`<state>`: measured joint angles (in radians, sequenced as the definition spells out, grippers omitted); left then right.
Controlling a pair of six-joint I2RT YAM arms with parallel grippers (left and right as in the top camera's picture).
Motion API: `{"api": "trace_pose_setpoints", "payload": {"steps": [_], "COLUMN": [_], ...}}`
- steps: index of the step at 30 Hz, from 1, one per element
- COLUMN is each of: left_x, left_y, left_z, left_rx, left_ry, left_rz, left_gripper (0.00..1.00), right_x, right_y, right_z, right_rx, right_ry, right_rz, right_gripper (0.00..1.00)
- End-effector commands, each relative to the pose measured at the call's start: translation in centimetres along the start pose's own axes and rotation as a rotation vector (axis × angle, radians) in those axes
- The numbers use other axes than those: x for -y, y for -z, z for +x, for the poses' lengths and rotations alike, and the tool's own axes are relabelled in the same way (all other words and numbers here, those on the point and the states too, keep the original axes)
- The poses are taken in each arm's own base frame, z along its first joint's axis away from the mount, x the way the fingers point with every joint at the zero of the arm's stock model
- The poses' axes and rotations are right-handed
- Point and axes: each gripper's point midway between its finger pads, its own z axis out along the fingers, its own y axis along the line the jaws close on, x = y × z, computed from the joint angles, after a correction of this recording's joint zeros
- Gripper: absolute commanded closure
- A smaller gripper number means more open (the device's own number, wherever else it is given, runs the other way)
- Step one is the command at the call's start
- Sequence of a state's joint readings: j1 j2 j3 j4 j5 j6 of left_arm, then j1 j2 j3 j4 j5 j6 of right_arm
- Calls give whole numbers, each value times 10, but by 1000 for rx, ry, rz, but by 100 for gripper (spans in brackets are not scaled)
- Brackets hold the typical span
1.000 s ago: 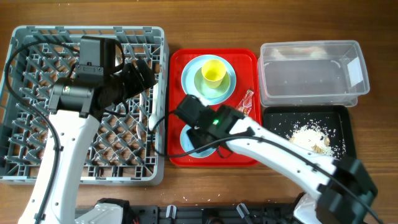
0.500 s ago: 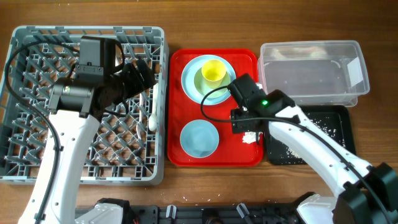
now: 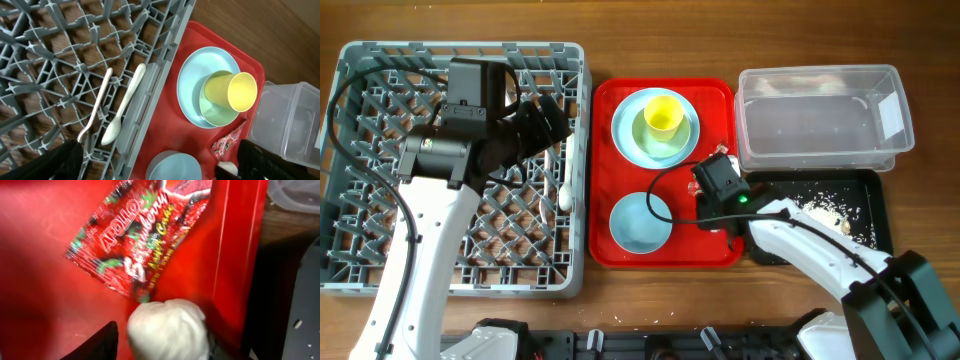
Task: Sort waste into correct bins and load items into the dishwasher rack
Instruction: 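Grasp the crumpled white tissue with the right gripper, then carry the tissue over the clear plastic bin and open the right gripper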
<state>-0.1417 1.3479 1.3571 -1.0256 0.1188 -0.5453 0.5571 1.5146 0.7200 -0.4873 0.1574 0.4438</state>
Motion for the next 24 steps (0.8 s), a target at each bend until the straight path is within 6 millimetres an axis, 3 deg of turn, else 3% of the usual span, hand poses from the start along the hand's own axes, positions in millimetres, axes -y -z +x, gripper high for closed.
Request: {"api": "trace_pose_setpoints", "payload": {"steps": [1,3,4,7,10,11,13,16,19,24], "left_x": [2,2,2,2,2,2,2,2,2,2], "left_y": [4,4,4,4,4,4,4,4,4,4], "left_z": [-2,-2,-2,-2,-2,-2,-2,-2,-2,-2], "left_rx": [11,11,11,11,11,11,11,11,11,11], "left_ry": [13,13,13,13,13,13,13,13,13,13], "left_rz": [15,15,15,15,15,15,15,15,15,15], "left_gripper": [0,0,0,0,0,0,0,0,0,0], "right_x": [-8,-8,-8,-11,-5,4,26,62,88,147], "right_y": [-8,-10,-8,16,81,110,148,183,175,119], "right_z": [9,11,12,-3,-65,-89,-119,-141,-142,-150], "right_rx": [-37,-44,-54,-32,156,252,405,575,572,501], "right_ry": [1,2,4,41,31,8,-43,-139,-218,-371], "right_rz": [-48,-43,-48,-57,-6,44,150,337,426,537], "right_gripper": [61,88,96,96,96,96,96,96,96,96]}}
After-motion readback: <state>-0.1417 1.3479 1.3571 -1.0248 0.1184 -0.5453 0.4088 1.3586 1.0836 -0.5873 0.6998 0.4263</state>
